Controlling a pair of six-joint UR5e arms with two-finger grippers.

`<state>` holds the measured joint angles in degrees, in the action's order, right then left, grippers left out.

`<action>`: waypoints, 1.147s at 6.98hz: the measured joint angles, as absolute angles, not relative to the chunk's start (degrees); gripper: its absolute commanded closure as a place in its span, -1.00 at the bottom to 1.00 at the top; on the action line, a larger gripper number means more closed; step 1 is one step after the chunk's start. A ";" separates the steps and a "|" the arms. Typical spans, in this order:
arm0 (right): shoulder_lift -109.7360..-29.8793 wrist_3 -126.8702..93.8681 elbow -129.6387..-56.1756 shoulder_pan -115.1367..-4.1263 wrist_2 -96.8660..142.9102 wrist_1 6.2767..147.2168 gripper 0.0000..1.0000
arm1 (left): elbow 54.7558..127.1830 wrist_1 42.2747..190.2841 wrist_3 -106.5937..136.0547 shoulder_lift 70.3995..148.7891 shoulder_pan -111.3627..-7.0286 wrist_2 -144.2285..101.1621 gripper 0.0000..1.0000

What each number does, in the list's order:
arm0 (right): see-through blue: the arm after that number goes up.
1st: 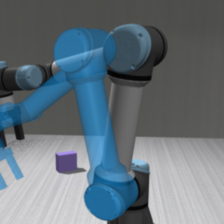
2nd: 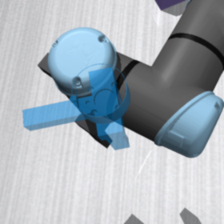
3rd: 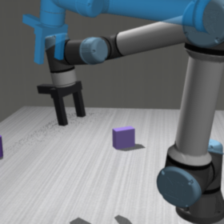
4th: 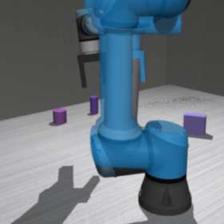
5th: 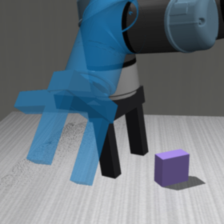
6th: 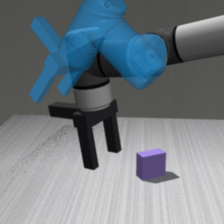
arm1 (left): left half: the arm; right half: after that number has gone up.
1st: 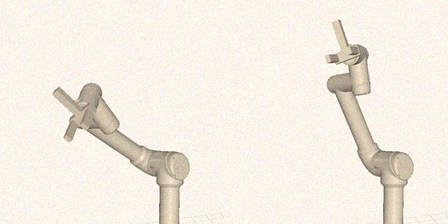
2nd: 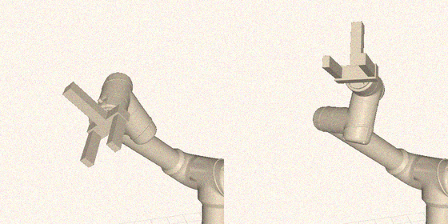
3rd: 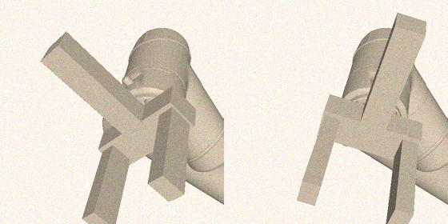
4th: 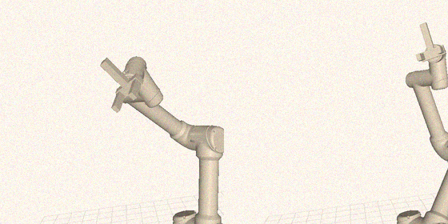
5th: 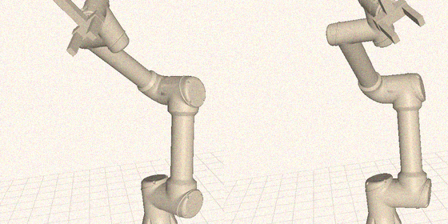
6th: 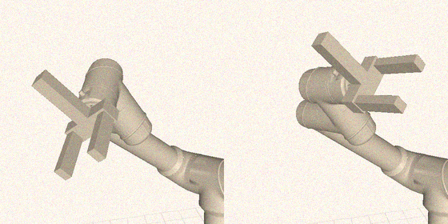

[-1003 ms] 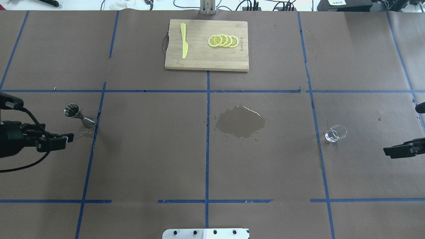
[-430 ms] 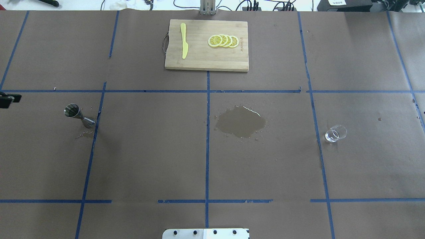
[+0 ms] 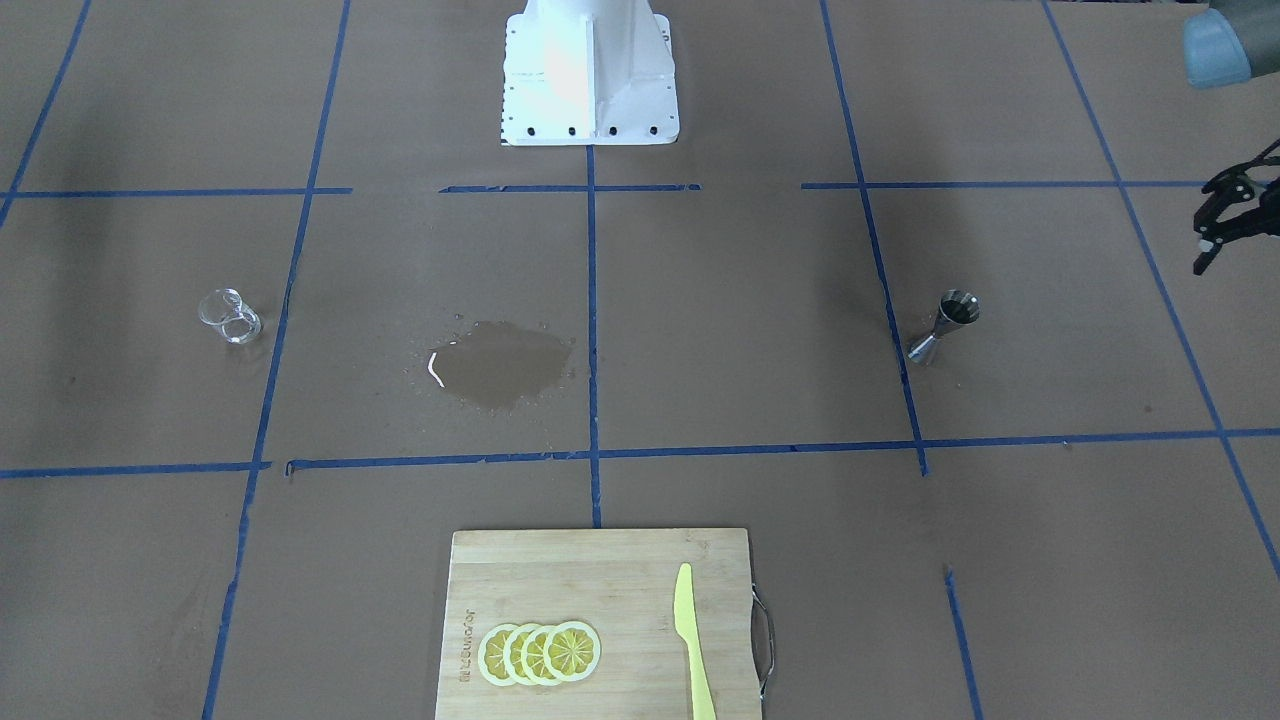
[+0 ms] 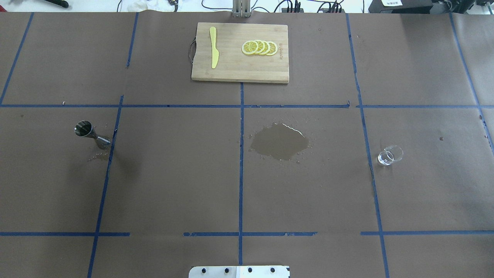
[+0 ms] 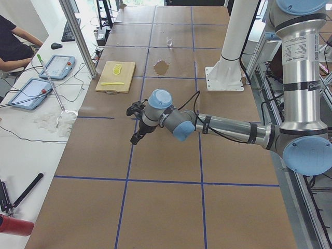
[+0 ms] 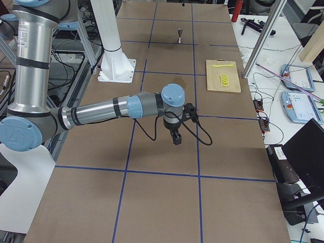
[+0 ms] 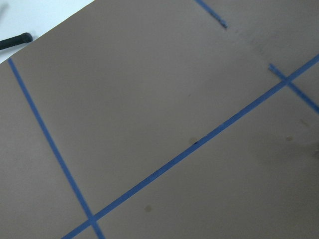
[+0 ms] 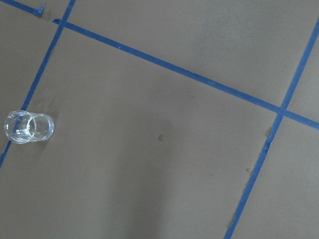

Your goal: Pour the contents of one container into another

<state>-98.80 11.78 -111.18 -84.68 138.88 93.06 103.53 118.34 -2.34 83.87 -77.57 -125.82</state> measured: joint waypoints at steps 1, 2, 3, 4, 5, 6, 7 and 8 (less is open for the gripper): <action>-98.97 12.96 -109.61 -86.04 139.37 93.08 -1.00 | 102.40 110.65 -7.68 86.74 -81.57 -126.50 -1.00; -98.90 12.96 -108.85 -86.58 139.30 92.96 -1.00 | 102.06 104.38 -10.98 89.24 -85.31 -126.77 -1.00; -98.26 12.74 -108.42 -86.76 138.86 92.72 -1.00 | 101.89 101.63 -12.25 90.14 -88.47 -127.03 -1.00; -97.78 12.61 -108.25 -86.80 138.31 92.63 -1.00 | 101.72 100.85 -12.68 90.21 -90.48 -127.58 -1.00; -97.87 12.55 -108.07 -86.82 137.70 92.64 -1.00 | 100.73 100.94 -12.86 89.69 -91.28 -128.26 -1.00; -98.16 12.53 -107.57 -86.83 136.63 92.73 -1.00 | 98.54 102.29 -12.95 88.73 -91.50 -128.64 -1.00; -98.56 12.38 -106.75 -86.83 135.66 92.89 -1.00 | 96.24 104.33 -12.87 88.30 -91.53 -128.93 -1.00; -98.76 11.63 -105.47 -86.83 135.47 93.05 -1.00 | 94.07 105.30 -12.67 88.35 -91.52 -129.07 -1.00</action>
